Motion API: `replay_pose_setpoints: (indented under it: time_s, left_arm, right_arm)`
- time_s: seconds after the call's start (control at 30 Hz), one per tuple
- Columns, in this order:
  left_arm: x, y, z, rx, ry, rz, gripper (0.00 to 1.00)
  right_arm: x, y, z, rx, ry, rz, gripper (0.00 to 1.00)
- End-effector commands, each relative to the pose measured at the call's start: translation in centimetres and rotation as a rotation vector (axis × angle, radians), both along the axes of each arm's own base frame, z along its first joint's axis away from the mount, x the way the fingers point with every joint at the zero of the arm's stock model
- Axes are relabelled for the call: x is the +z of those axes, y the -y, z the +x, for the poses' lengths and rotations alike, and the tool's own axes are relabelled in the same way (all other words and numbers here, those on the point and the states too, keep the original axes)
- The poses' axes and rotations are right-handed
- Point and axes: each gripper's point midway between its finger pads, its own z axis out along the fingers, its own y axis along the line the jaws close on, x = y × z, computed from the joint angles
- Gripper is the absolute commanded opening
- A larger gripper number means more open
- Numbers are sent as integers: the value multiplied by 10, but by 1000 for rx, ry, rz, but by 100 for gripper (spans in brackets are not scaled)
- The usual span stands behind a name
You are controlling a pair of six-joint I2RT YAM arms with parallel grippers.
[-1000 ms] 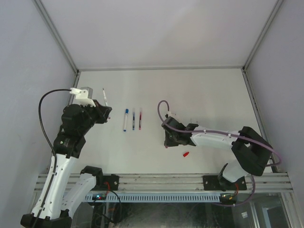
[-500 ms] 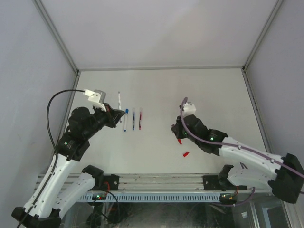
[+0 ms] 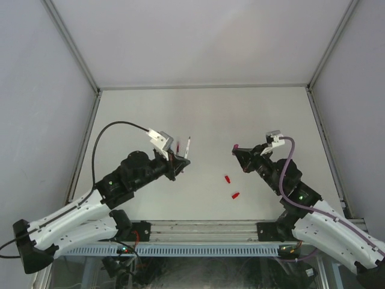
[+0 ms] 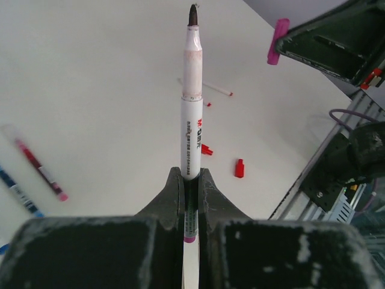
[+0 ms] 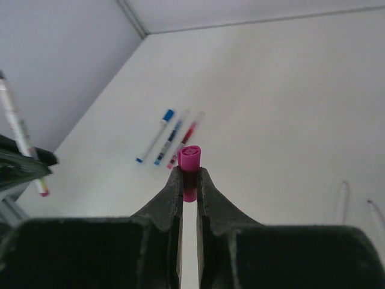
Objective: Insert the pens into the pen caps
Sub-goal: Insert the pen cap onto the pen.
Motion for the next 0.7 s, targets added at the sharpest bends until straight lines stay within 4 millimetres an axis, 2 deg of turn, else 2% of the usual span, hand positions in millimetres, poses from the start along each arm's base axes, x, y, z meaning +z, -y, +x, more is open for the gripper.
replay_pose_setpoints:
  time_s: [0.0, 0.33, 0.67]
  left_arm:
    - [24, 24, -4, -30, 87, -90, 0]
    - [30, 64, -33, -233, 93, -127, 0]
    - [31, 81, -49, -339, 95, -119, 0]
  right_arm:
    - [60, -28, -23, 202, 135, 184, 0]
    - [114, -51, -36, 334, 191, 447, 0]
    - [139, -60, -49, 437, 255, 521, 0]
